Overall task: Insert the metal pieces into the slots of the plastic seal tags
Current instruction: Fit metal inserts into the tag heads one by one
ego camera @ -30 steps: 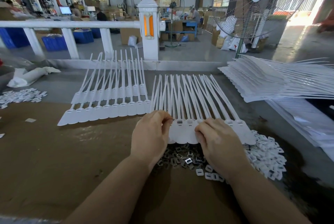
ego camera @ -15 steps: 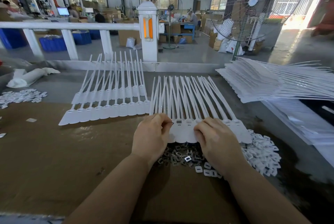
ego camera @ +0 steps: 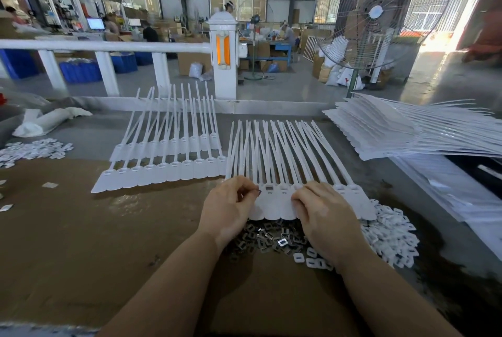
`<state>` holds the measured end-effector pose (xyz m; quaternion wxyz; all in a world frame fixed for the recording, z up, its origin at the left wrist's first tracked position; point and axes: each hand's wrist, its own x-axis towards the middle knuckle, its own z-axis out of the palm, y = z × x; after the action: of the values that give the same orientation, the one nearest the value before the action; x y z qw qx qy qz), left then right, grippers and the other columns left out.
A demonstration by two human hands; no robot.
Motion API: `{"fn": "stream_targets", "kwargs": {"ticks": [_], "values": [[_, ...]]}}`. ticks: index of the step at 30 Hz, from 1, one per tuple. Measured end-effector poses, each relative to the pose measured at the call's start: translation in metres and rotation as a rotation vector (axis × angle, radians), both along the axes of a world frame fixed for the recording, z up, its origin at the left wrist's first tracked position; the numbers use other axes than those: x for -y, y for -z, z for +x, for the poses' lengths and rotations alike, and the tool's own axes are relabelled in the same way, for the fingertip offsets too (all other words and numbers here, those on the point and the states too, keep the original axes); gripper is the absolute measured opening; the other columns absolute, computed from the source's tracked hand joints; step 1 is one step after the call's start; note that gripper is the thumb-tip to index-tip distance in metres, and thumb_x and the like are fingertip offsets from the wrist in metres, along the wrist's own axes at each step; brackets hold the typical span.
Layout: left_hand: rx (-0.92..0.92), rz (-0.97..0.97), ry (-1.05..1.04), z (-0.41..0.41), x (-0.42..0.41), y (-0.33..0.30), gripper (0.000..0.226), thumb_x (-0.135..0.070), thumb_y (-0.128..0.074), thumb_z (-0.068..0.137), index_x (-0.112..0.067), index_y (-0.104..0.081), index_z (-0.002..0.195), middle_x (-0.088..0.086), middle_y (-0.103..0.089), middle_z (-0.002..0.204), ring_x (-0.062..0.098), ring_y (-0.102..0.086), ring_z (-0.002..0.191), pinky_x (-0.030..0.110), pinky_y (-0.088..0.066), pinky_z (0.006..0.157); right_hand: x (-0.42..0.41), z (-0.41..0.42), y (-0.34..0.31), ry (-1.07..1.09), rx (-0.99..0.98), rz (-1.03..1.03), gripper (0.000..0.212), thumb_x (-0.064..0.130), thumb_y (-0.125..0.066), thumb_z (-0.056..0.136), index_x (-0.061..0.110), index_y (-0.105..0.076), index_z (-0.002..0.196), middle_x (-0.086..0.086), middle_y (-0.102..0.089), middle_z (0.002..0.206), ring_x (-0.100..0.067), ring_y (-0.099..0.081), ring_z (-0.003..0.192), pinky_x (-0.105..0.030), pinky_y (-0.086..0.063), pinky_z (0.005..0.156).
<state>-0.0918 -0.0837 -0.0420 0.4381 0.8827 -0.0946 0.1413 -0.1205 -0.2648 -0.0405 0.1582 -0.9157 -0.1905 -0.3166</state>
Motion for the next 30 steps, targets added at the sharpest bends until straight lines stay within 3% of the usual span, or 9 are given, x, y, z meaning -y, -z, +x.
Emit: {"fn": "stream_targets", "kwargs": {"ticks": [7,13,30], "values": [[-0.017,-0.038,0.022,-0.0004,0.0000,-0.0011,0.016,-0.022,-0.061,0.089,-0.033,-0.058,0.077,-0.011,-0.066,0.087,0.002,-0.057,0.079,0.012,-0.042,0.068,-0.0002,0.0008,0.0002,-0.008,0.028,-0.006,0.006,0.000,-0.066,0.080,0.005,-0.066,0.076,-0.006,-0.062,0.076,-0.021,-0.058,0.072,-0.033,-0.051,0.068],[-0.023,-0.036,0.030,-0.0014,-0.0011,-0.0025,0.022,-0.021,-0.061,0.089,-0.037,-0.056,0.074,-0.017,-0.062,0.081,-0.001,-0.055,0.077,0.004,-0.038,0.063,0.0001,0.0006,0.0003,-0.010,0.032,-0.013,0.006,0.001,-0.067,0.080,0.006,-0.066,0.075,-0.005,-0.061,0.075,-0.021,-0.058,0.072,-0.031,-0.051,0.068],[-0.022,-0.035,0.037,-0.0006,-0.0017,-0.0015,0.016,-0.021,-0.061,0.088,-0.033,-0.058,0.078,-0.016,-0.062,0.081,0.000,-0.056,0.078,0.007,-0.039,0.065,0.0002,0.0034,0.0022,0.001,0.042,-0.026,0.006,0.000,-0.066,0.080,0.004,-0.065,0.076,-0.007,-0.061,0.075,-0.023,-0.058,0.071,-0.034,-0.051,0.067]]}}
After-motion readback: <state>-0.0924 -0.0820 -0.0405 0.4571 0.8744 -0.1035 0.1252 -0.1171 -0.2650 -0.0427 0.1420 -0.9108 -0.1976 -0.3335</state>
